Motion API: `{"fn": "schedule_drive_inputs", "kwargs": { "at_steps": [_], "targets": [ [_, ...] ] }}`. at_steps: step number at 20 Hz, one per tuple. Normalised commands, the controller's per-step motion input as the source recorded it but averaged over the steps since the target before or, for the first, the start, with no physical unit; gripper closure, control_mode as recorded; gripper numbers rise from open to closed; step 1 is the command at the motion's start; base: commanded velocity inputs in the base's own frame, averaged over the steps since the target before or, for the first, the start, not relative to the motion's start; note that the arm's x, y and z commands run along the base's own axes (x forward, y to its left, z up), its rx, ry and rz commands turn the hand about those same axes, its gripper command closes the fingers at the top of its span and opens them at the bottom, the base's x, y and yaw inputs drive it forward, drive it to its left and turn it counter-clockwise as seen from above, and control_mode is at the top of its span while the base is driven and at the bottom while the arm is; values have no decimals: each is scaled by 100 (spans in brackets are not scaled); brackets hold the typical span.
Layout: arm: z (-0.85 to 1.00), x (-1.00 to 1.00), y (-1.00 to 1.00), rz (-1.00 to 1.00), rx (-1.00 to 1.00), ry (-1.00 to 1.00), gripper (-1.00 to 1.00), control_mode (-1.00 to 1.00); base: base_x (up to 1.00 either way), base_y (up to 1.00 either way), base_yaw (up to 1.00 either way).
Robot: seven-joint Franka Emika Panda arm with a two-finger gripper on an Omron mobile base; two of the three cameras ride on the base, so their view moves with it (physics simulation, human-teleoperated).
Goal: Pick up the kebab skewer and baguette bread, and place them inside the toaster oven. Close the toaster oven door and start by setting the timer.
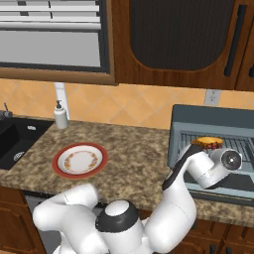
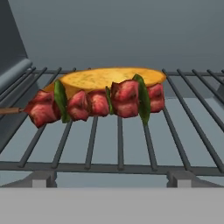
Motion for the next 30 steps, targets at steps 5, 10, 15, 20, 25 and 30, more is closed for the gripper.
{"fn": "schedule_drive_inputs", "kwargs": {
  "at_steps": [5,10,15,20,25,30],
  "targets": [
    [0,10,0,0,0,0,-100,-100,0,0,0],
    [0,5,0,0,0,0,-100,-100,0,0,0],
    [0,13,0,0,0,0,-100,-100,0,0,0],
    [0,-32,0,0,0,0,-100,-100,0,0,0],
    [1,-83,0,0,0,0,-100,-100,0,0,0],
    [13,-65,0,0,0,0,-100,-100,0,0,0]
  ]
}}
